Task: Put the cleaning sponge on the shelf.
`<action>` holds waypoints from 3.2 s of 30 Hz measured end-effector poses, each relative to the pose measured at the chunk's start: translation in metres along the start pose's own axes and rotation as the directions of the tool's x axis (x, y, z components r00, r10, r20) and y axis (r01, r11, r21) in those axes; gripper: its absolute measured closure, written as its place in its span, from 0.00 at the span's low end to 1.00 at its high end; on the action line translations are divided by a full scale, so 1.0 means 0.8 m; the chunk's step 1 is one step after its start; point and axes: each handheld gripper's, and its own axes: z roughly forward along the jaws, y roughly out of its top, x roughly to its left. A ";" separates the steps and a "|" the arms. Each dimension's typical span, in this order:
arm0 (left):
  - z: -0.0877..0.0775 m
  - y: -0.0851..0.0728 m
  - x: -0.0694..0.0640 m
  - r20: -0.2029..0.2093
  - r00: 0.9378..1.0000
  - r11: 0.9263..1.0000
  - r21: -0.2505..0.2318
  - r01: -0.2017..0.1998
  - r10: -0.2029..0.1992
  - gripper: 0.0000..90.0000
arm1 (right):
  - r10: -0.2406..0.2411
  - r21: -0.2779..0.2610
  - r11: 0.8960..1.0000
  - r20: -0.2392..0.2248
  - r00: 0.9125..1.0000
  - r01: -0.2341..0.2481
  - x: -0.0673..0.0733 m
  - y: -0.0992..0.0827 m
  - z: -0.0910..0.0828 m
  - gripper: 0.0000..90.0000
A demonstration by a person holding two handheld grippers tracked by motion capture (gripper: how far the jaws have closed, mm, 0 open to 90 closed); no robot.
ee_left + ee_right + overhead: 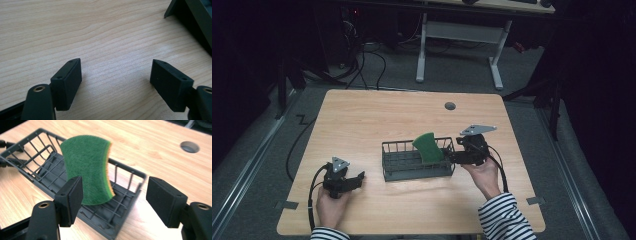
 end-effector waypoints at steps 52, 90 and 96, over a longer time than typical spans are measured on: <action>0.000 0.000 -0.001 -0.002 1.000 1.000 0.001 -0.002 0.002 0.29 | 0.278 -0.156 0.953 0.103 0.955 -0.261 -0.080 -0.144 -0.096 0.38; 0.000 0.000 -0.001 -0.006 1.000 1.000 0.002 -0.004 0.004 0.29 | 0.272 -0.036 0.962 0.248 0.930 -0.271 -0.076 -0.215 -0.026 0.38; 0.000 0.000 -0.001 -0.006 1.000 1.000 0.002 -0.006 0.006 0.29 | 0.223 -0.016 0.973 0.293 0.930 -0.229 -0.069 -0.215 -0.021 0.37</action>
